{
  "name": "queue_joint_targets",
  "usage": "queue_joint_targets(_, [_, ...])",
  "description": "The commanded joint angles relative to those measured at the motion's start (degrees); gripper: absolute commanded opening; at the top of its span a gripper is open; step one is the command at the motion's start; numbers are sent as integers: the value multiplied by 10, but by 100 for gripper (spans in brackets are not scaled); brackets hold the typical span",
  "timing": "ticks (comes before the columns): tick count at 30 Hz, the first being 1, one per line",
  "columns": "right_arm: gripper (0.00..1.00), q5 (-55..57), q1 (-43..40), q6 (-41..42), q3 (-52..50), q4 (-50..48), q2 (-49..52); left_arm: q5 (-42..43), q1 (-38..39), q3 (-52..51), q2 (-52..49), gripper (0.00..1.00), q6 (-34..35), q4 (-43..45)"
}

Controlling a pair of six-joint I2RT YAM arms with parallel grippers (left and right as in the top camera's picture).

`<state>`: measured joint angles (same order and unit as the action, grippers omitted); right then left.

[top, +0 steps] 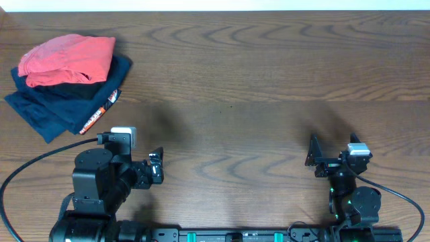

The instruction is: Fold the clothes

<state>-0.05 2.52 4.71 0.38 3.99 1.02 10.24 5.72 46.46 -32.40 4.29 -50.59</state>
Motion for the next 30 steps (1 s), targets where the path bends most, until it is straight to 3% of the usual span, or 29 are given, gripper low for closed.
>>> queue_joint_targets(1, [99,-4,-5,-9,-1,2,0,-5,-1,0,2,98,3,1])
queue_joint_targets(9, [99,-4,-5,-9,-1,2,0,-9,-1,-10,51,98,-4,-10])
queue_joint_targets(14, [99,-4,-5,-9,-1,2,0,-9,-2,-94,134,98,-47,41])
queue_joint_targets(22, [99,-4,-5,-9,-1,2,0,-9,-2,-330,276,98,-58,298])
queue_joint_targets(29, [99,-4,-5,-9,-1,2,0,-9,-2,-464,323,98,-92,585])
queue_joint_targets(30, [99,-4,-5,-9,-1,2,0,-10,-2,-462,323,98,-109,587])
